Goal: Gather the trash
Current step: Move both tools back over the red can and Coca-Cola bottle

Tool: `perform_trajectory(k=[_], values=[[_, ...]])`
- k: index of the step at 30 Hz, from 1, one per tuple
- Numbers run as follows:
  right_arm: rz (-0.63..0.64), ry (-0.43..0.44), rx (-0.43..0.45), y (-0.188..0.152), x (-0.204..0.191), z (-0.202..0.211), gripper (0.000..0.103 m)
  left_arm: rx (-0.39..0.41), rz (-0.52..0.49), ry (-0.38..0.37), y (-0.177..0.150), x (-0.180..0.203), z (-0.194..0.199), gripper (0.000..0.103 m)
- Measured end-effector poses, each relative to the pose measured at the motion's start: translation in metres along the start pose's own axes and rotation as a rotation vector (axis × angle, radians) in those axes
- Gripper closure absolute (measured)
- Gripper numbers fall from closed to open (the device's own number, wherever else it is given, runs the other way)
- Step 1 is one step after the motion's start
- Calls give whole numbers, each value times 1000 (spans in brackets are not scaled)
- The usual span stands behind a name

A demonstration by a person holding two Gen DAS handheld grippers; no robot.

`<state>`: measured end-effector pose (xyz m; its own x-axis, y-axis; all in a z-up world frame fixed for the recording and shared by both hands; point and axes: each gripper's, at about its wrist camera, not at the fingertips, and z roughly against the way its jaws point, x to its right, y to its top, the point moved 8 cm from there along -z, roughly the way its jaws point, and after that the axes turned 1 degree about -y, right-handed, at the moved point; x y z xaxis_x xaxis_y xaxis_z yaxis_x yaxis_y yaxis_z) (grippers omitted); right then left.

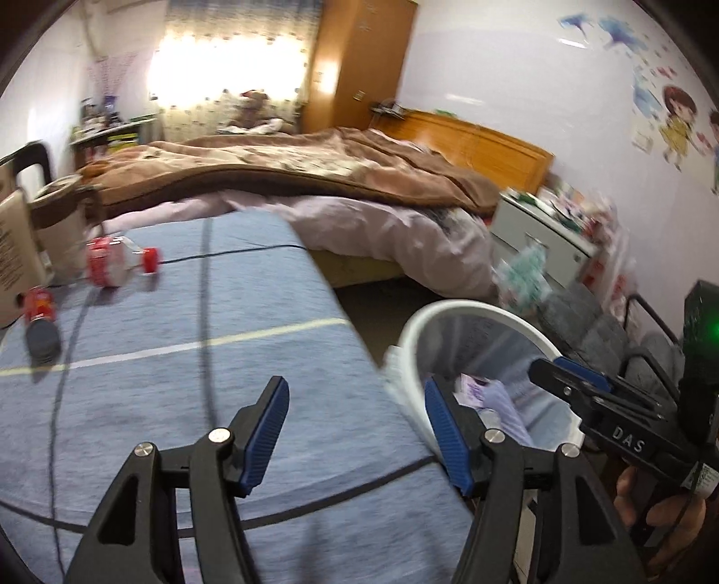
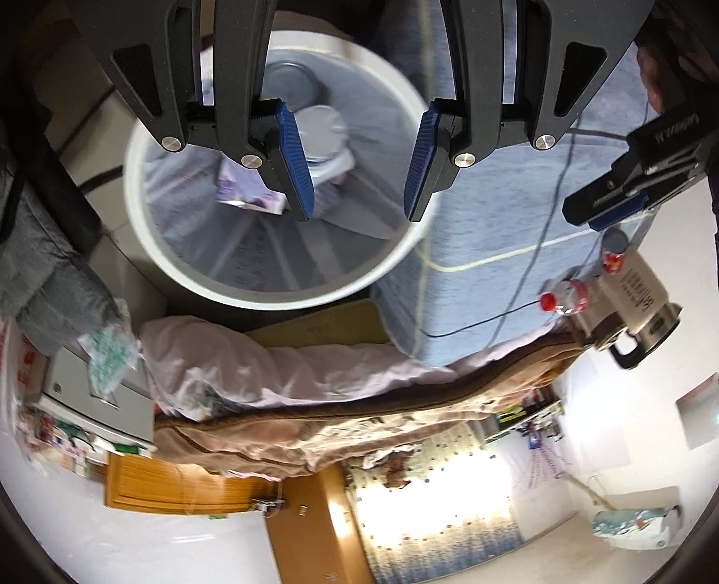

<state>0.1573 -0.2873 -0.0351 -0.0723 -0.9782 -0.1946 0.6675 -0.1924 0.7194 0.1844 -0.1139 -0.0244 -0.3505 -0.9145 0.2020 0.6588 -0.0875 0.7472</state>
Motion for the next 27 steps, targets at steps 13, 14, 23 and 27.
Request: perform_trajectory(k=[13,14,23,27], values=[[119,146,-12,7,-98,-29,60,43,144,197,-6,-115,39,35],[127,155,-14,8,-104,-31,60,47,151,209,-7,-124,42,35],[241,234,-27,23,-173,-67,60,65,230,309,0,-195,57,30],[304,260,-26,33,-202,-87,60,67,269,314,7,-221,51,30]])
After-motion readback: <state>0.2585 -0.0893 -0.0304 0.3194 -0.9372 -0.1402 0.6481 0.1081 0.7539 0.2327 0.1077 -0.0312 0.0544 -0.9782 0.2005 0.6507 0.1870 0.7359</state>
